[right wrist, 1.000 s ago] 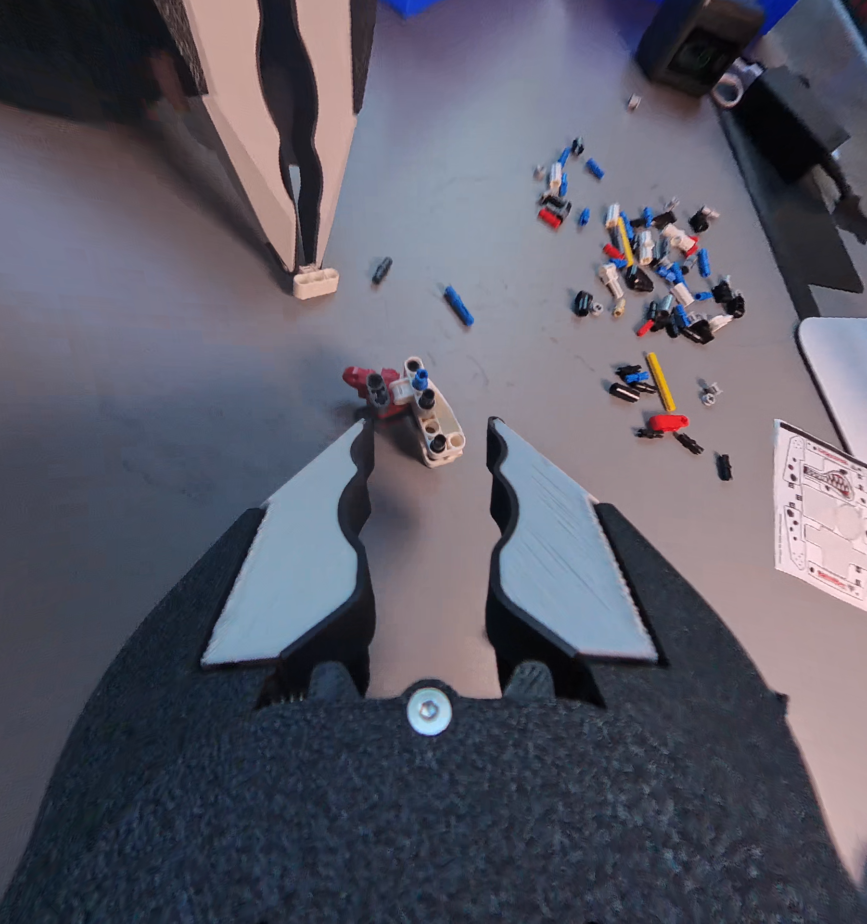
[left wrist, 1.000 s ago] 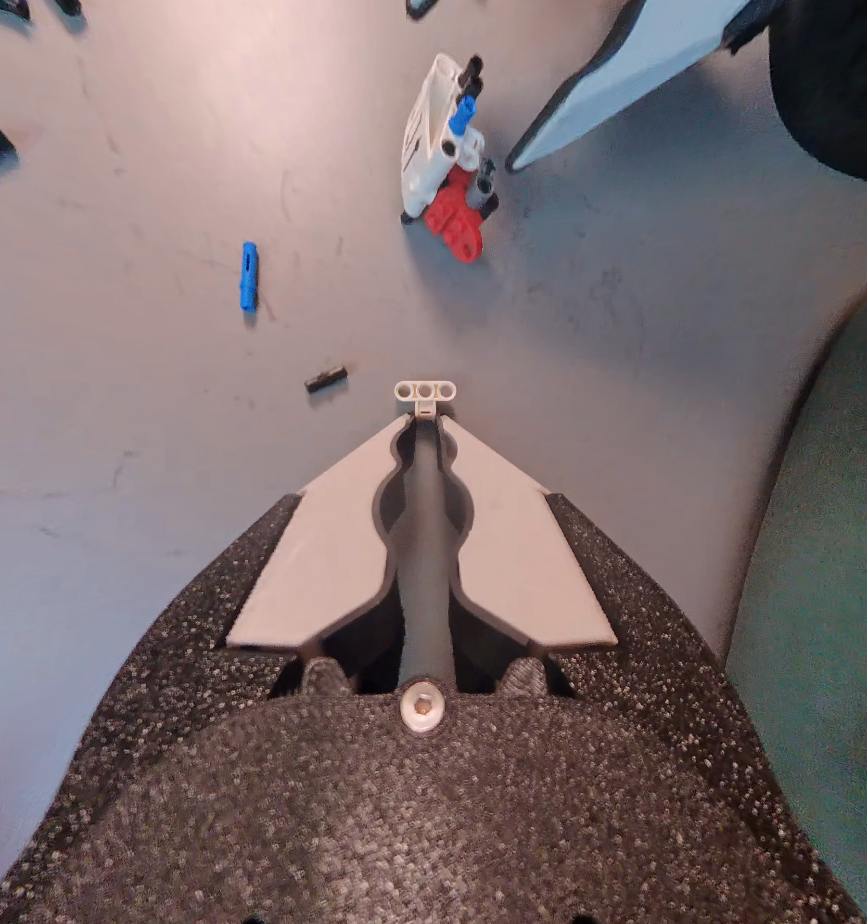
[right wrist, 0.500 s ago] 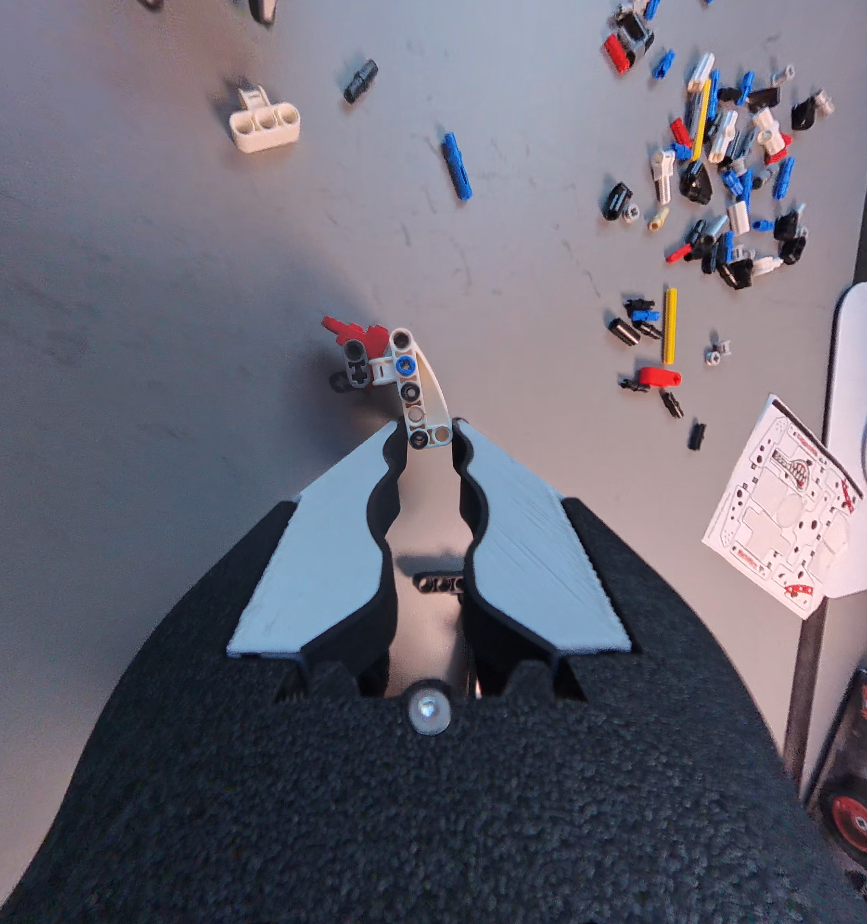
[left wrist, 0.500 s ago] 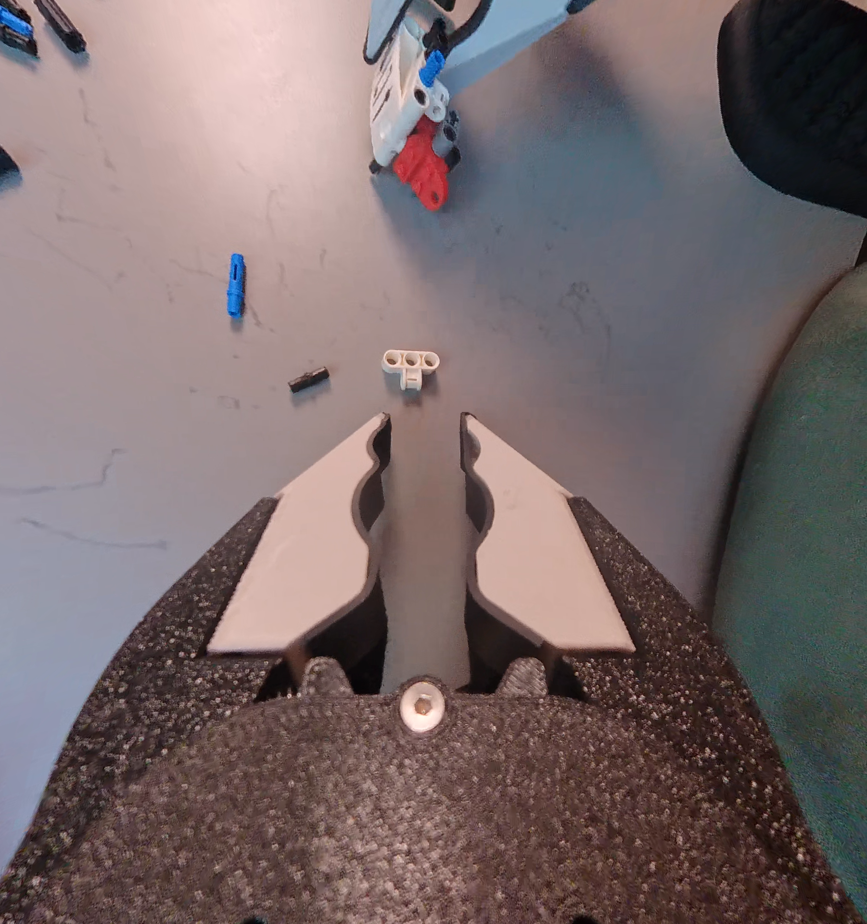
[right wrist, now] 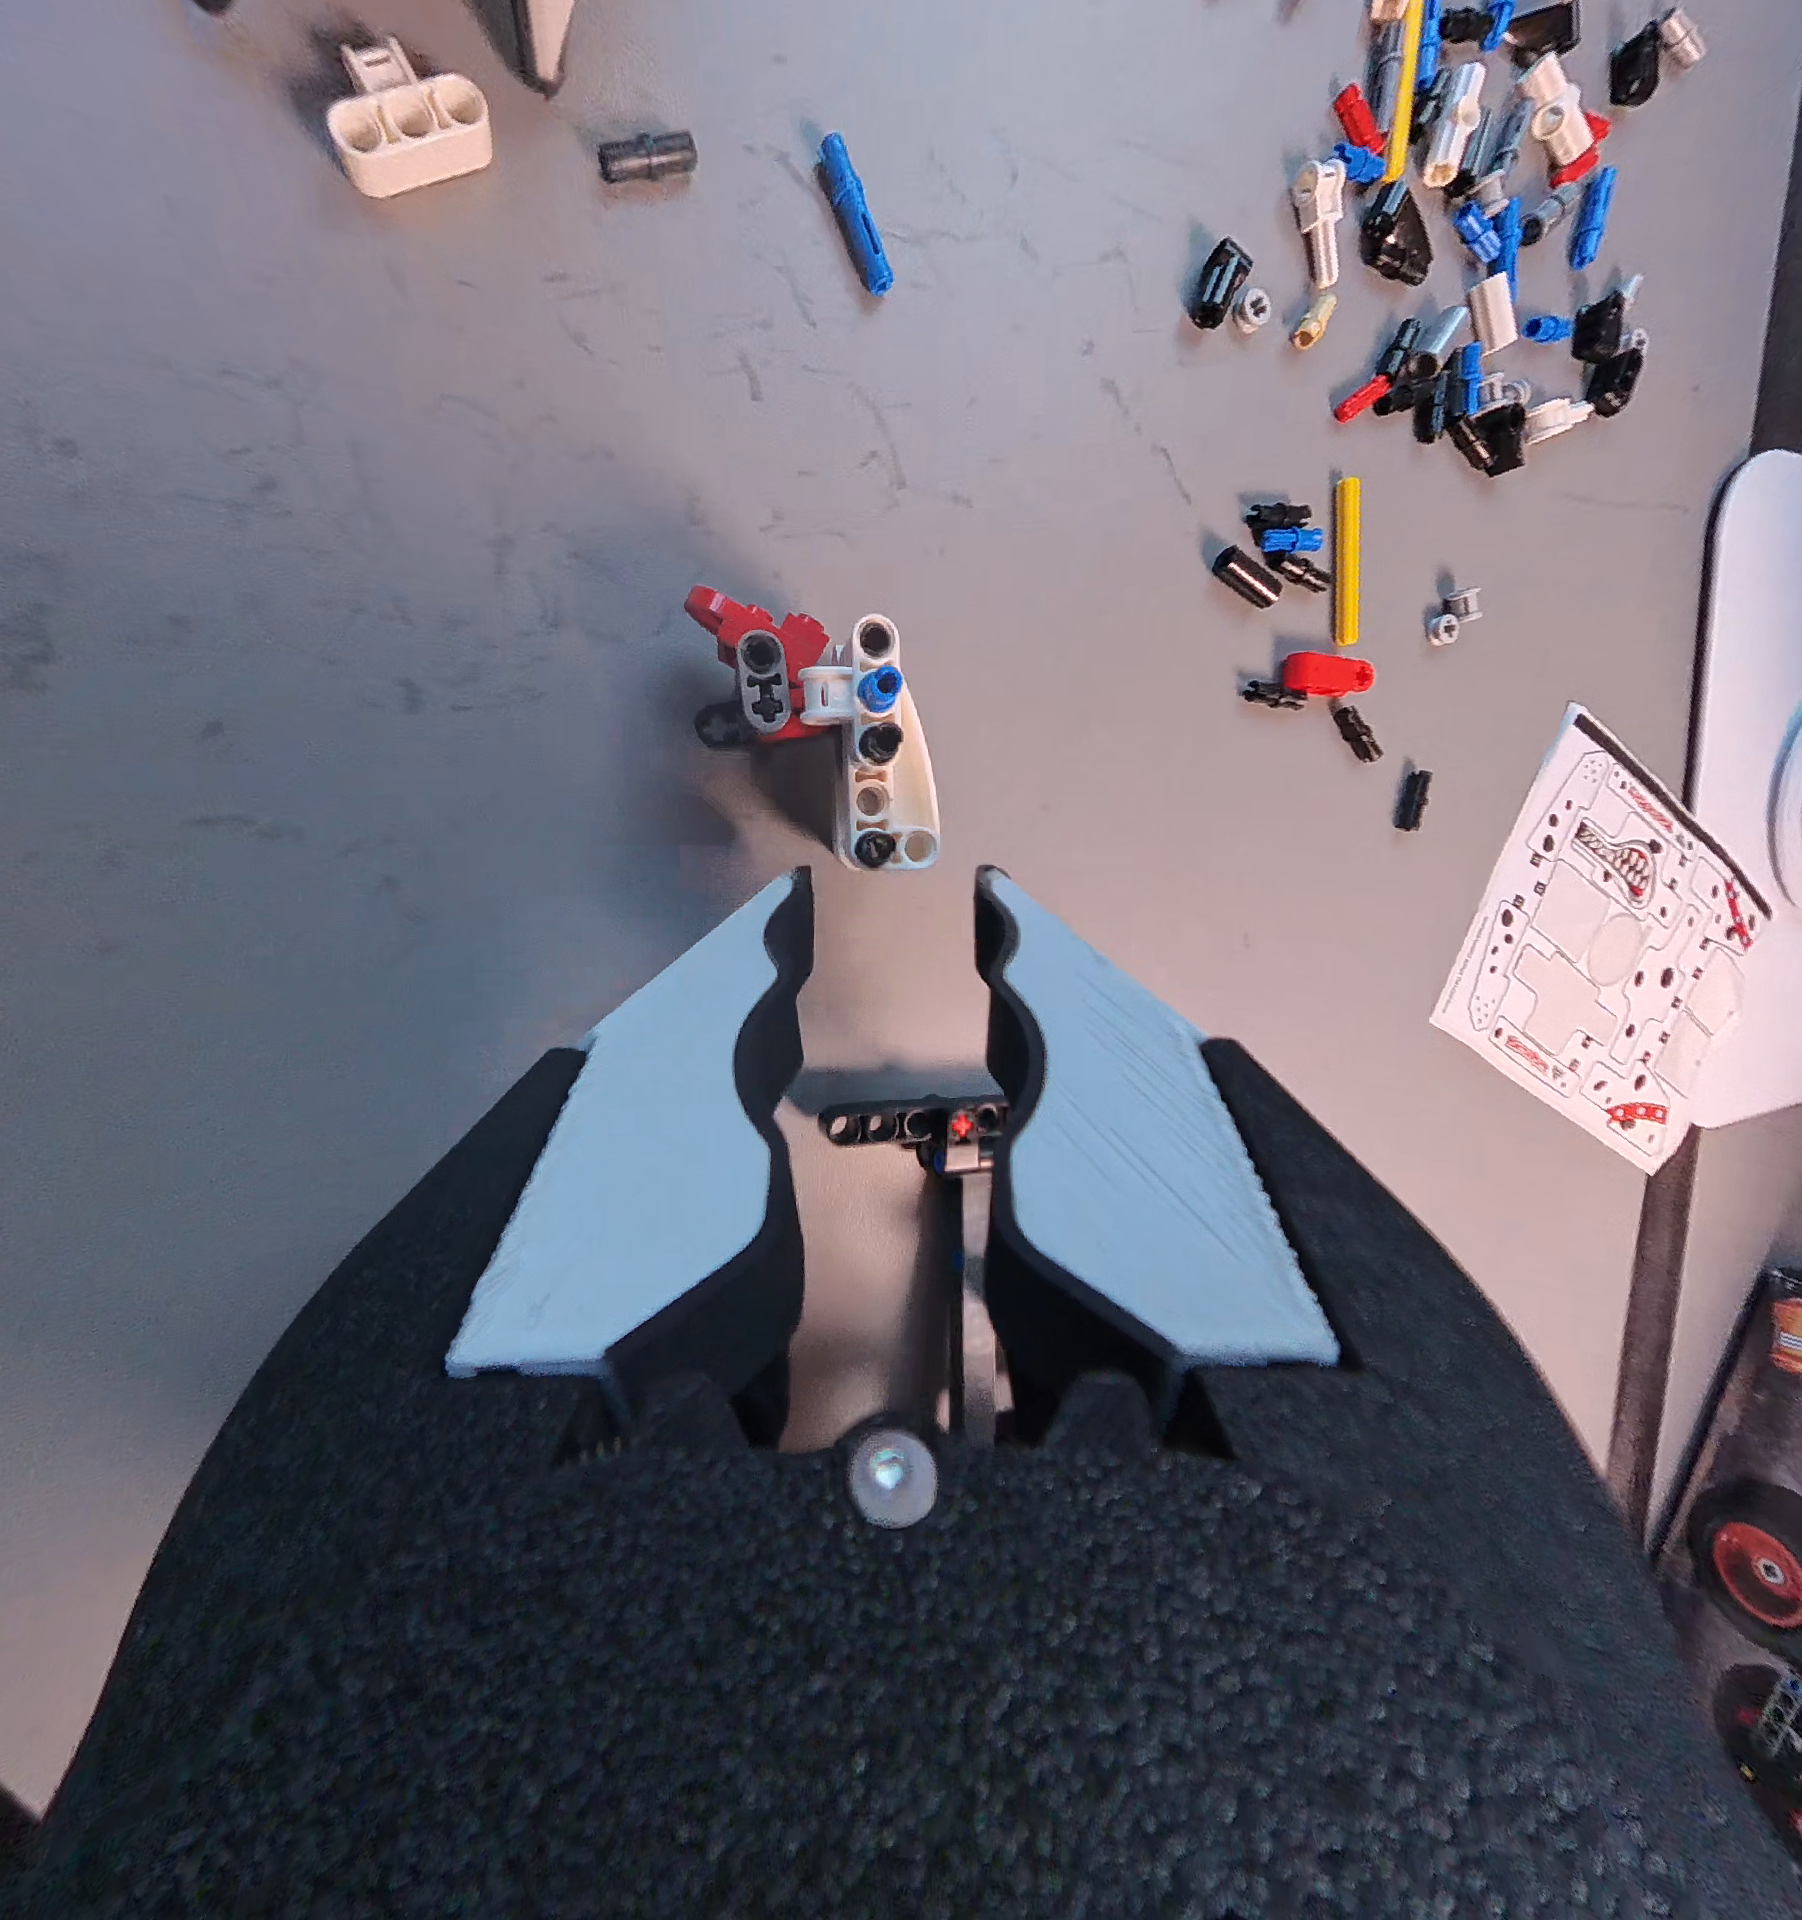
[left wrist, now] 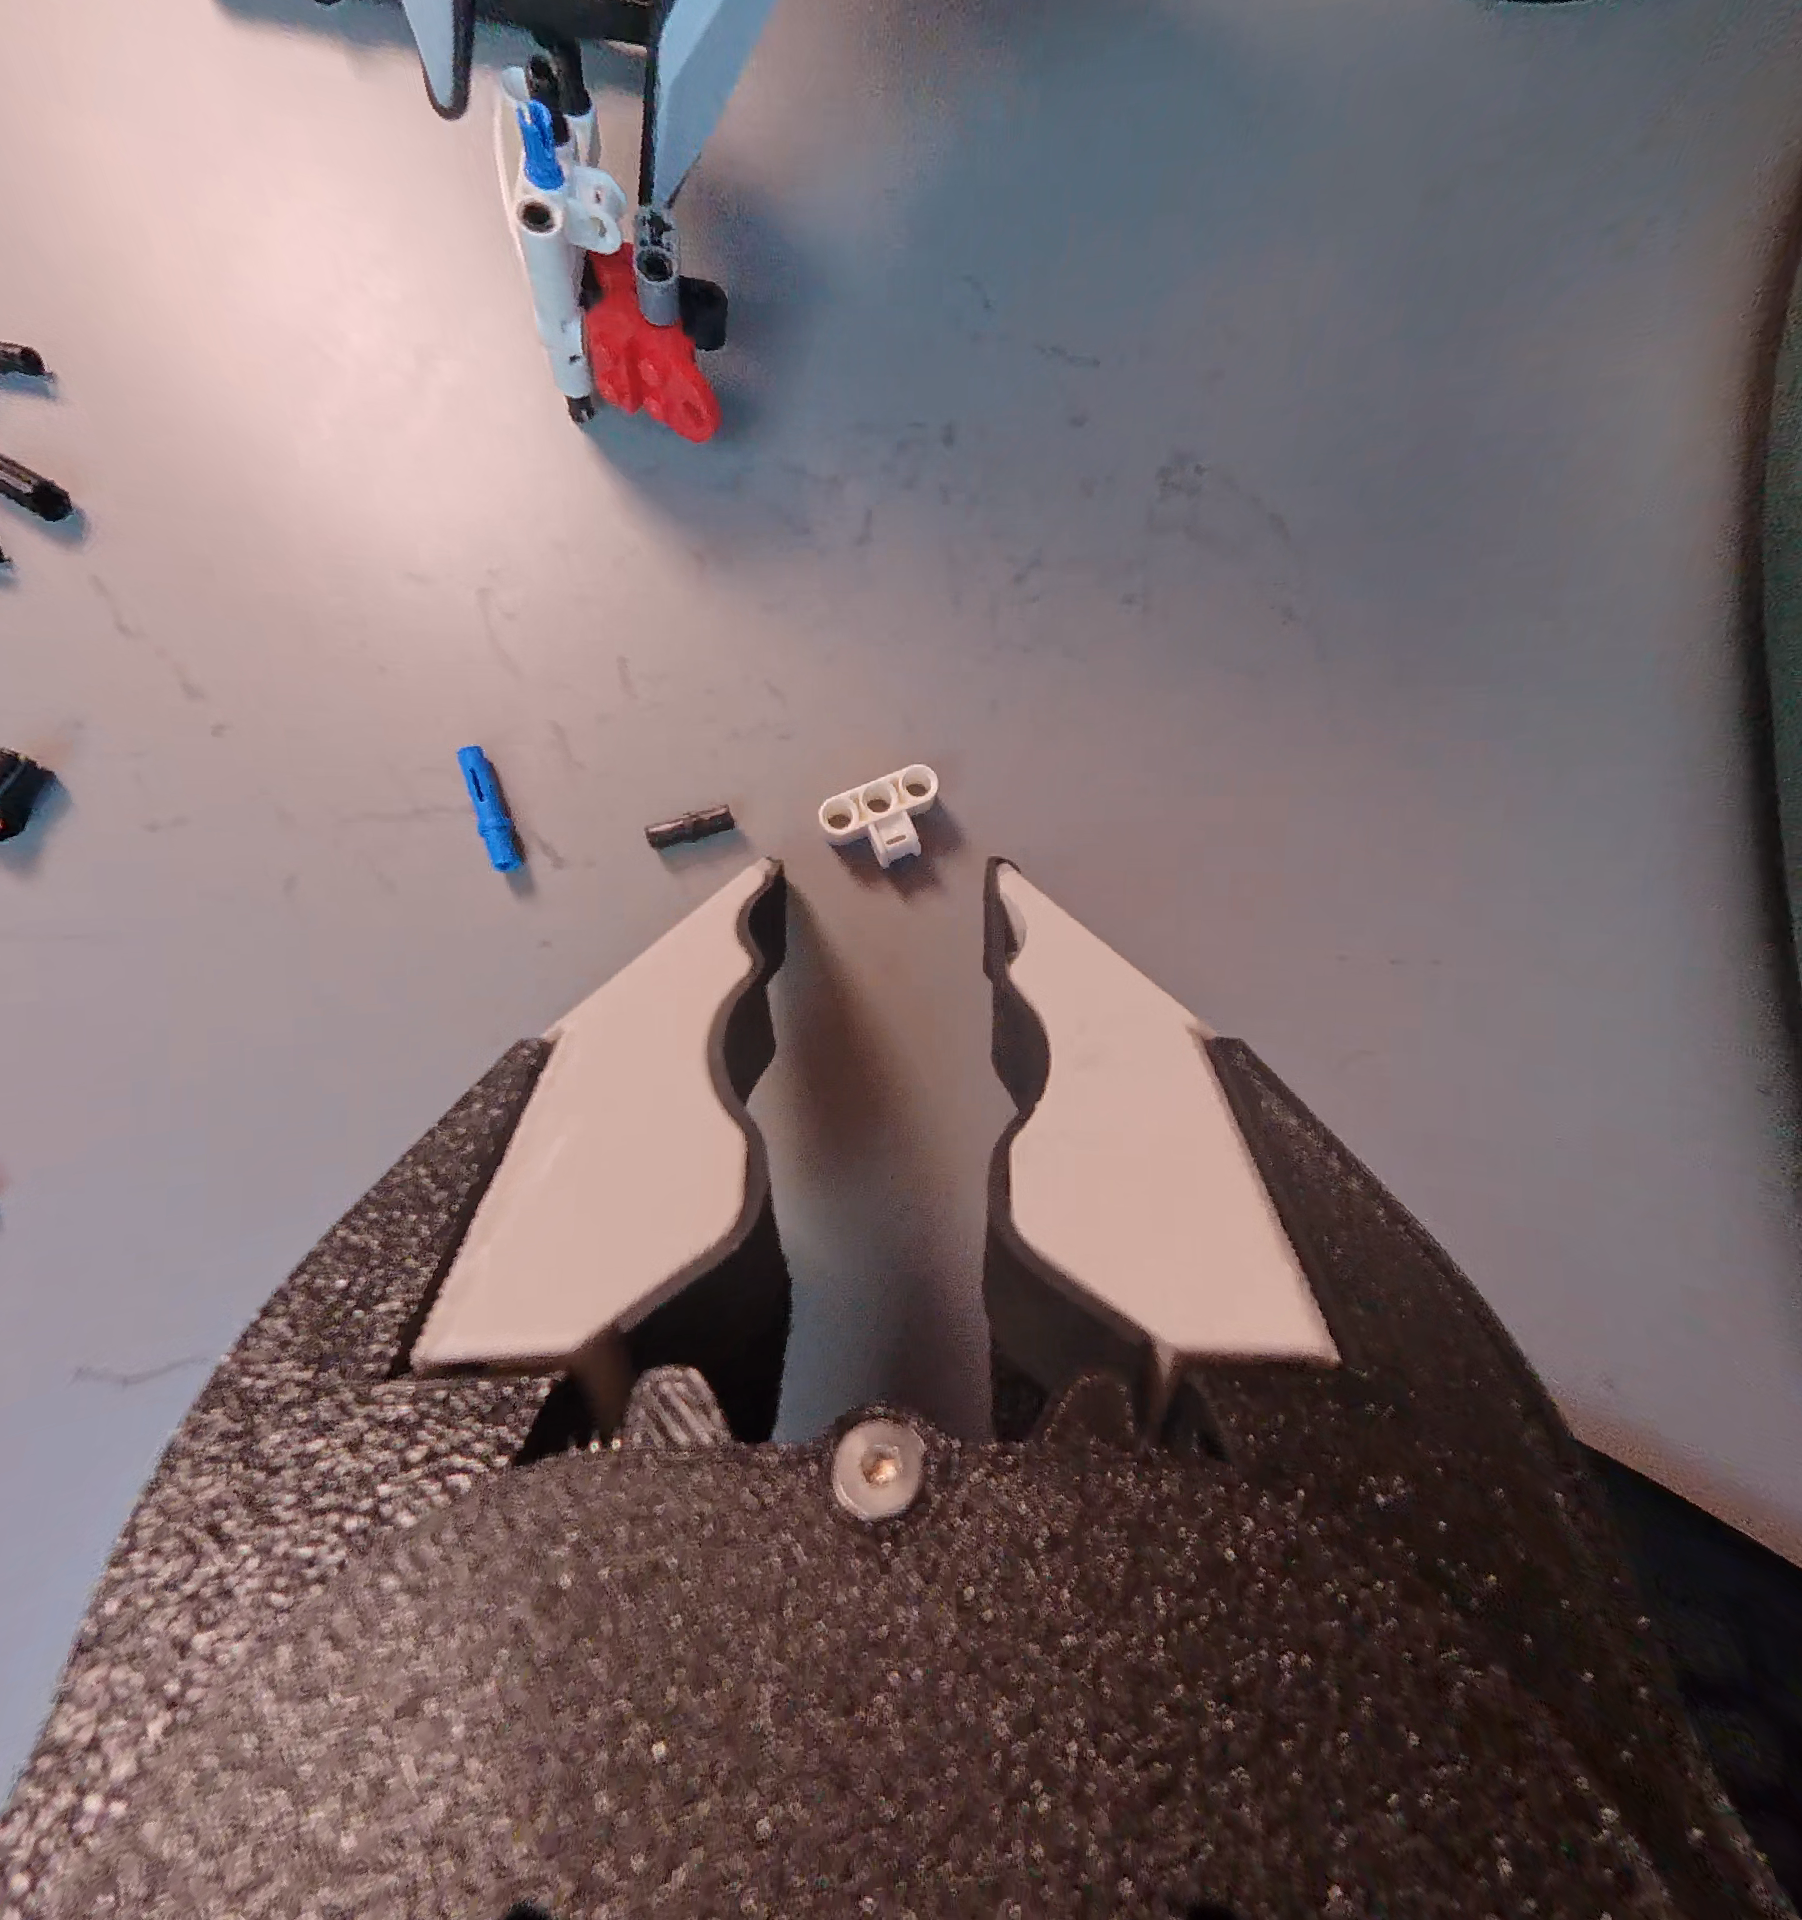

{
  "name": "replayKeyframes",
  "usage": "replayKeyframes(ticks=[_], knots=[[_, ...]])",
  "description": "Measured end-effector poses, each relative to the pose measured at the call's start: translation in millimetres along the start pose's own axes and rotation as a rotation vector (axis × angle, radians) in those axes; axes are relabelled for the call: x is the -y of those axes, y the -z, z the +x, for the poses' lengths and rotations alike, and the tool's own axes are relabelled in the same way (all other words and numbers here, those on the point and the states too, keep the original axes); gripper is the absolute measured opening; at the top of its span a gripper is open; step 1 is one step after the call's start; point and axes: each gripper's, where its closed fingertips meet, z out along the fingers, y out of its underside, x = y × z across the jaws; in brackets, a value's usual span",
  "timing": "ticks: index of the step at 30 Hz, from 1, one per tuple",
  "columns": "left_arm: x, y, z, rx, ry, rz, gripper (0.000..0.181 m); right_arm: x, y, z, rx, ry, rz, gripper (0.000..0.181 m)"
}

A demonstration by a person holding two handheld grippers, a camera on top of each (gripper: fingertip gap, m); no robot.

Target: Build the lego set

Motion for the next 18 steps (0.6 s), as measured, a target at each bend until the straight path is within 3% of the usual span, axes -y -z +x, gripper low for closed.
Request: replayKeyframes(ticks=[9, 18], knots=[[1.4, -2.1, -2.1, 0.080, 0.054, -0.021, 0.024, 28.6, 41.9, 2.2, -0.083, -0.049, 0.181, 0.032], [-4.7, 3.4, 11.8, 0.056, 0.099, -0.021, 0.027, 40.9, 33.4, -45.5, 0.041, -0.089, 0.281, 0.030]])
